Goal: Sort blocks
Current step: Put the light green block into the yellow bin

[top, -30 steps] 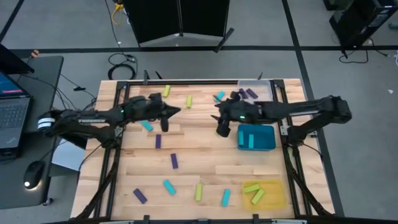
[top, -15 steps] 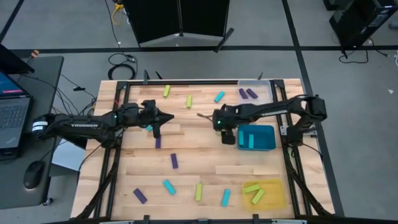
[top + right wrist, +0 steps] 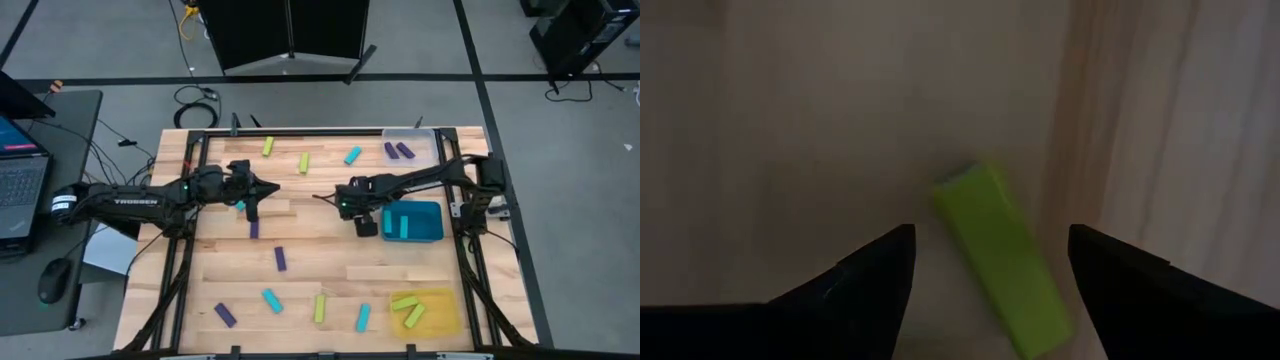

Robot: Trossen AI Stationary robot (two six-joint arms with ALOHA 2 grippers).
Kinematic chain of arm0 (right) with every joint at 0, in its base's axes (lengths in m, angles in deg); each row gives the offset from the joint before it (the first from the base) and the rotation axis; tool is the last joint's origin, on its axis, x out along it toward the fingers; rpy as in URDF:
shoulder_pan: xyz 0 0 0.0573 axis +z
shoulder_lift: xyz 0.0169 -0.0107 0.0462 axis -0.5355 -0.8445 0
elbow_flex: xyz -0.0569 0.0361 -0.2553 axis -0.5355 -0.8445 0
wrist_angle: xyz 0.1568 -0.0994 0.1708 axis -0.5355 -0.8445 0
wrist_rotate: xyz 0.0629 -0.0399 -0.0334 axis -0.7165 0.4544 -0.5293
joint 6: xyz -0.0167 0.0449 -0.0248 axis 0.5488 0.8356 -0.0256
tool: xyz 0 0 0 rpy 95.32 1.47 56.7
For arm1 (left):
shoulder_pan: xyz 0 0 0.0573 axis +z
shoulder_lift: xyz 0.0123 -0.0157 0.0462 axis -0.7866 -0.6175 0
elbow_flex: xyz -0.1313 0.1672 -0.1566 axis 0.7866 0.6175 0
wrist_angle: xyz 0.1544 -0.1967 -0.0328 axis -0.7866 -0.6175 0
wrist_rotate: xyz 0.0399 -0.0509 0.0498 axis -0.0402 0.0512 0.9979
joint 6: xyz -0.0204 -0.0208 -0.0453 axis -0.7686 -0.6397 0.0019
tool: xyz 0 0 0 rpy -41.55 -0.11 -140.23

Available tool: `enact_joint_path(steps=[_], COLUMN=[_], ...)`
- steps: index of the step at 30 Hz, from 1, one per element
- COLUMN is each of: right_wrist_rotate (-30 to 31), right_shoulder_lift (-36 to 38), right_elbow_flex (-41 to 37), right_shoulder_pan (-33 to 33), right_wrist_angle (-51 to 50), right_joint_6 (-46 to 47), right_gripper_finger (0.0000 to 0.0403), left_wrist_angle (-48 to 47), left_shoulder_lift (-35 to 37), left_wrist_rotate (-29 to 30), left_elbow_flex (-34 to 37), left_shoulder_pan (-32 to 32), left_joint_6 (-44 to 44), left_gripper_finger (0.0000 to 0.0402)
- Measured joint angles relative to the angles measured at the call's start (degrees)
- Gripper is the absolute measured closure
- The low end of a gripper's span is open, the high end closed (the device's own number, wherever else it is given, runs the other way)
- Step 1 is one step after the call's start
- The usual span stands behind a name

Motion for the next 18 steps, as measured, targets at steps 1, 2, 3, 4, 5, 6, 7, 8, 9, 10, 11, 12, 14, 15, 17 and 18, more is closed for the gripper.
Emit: enact_joint_path(steps=[1, 2, 3, 4, 5, 6, 7, 8, 9, 10, 11, 12, 14, 15, 17, 18], right_wrist_rotate=[0.0, 0.0, -0.2, -0.3, -0.6, -0.8, -1.3, -2.0, -2.7, -3.2, -3.5, -3.9, -4.5, -4.9, -6.0, -6.2], right_shoulder_lift=[-0.6, -1.2, -1.7, -2.1, -2.4, -2.8, -3.0, -3.0, -3.0, -3.0, -2.9, -2.8, -2.8, -2.8, -3.0, -3.1], right_elbow_flex=[0.0, 0.0, 0.0, 0.1, 0.2, 0.3, 0.3, 0.3, 0.3, 0.3, 0.2, 0.2, 0.2, 0.1, 0.1, 0.1], right_shoulder_pan=[-0.3, -0.5, -0.7, -1.0, -1.3, -1.5, -1.7, -2.1, -2.3, -2.5, -2.6, -2.7, -2.8, -2.8, -2.8, -2.8], right_wrist_angle=[0.0, 0.0, 0.0, 0.1, 0.0, 0.0, 0.0, 0.0, 0.0, 0.0, 0.0, 0.0, -0.1, -0.1, 0.0, 0.1], right_joint_6=[-0.4, -0.7, -0.8, -0.8, -0.8, -0.8, -0.8, -0.8, -0.8, -0.8, -0.8, -0.8, -0.8, -0.8, -0.8, -0.7], right_gripper_finger=[0.0128, 0.0129, 0.0130, 0.0131, 0.0133, 0.0136, 0.0140, 0.0146, 0.0153, 0.0163, 0.0174, 0.0186, 0.0214, 0.0230, 0.0260, 0.0274], left_wrist_angle=[0.0, -0.1, -0.2, -0.2, -0.2, -0.2, -0.2, -0.2, -0.2, -0.3, -0.3, -0.3, -0.3, -0.3, -0.3, -0.4], left_shoulder_lift=[0.0, 0.0, 0.0, 0.0, 0.0, 0.0, 0.0, 0.0, 0.0, 0.0, 0.0, 0.0, 0.0, 0.0, 0.0, 0.0], left_wrist_rotate=[0.0, 0.0, 0.0, 0.0, 0.0, 0.0, 0.0, 0.0, 0.0, 0.0, 0.0, 0.0, 0.0, 0.0, 0.0, 0.0], left_elbow_flex=[0.0, 0.0, 0.0, 0.0, 0.0, 0.0, 0.0, 0.0, 0.0, 0.0, 0.0, 0.0, 0.0, 0.0, 0.0, 0.0], left_shoulder_pan=[0.0, 0.0, 0.0, 0.0, 0.0, 0.0, 0.0, 0.0, 0.0, 0.0, 0.0, 0.0, 0.0, 0.0, 0.0, 0.0], left_joint_6=[0.0, 0.1, 0.1, 0.1, 0.1, 0.2, 0.4, 0.4, 0.4, 0.4, 0.4, 0.4, 0.4, 0.4, 0.5, 0.5], left_gripper_finger=[0.0389, 0.0389, 0.0389, 0.0389, 0.0389, 0.0389, 0.0389, 0.0389, 0.0389, 0.0389, 0.0389, 0.0389, 0.0389, 0.0389, 0.0389, 0.0389])
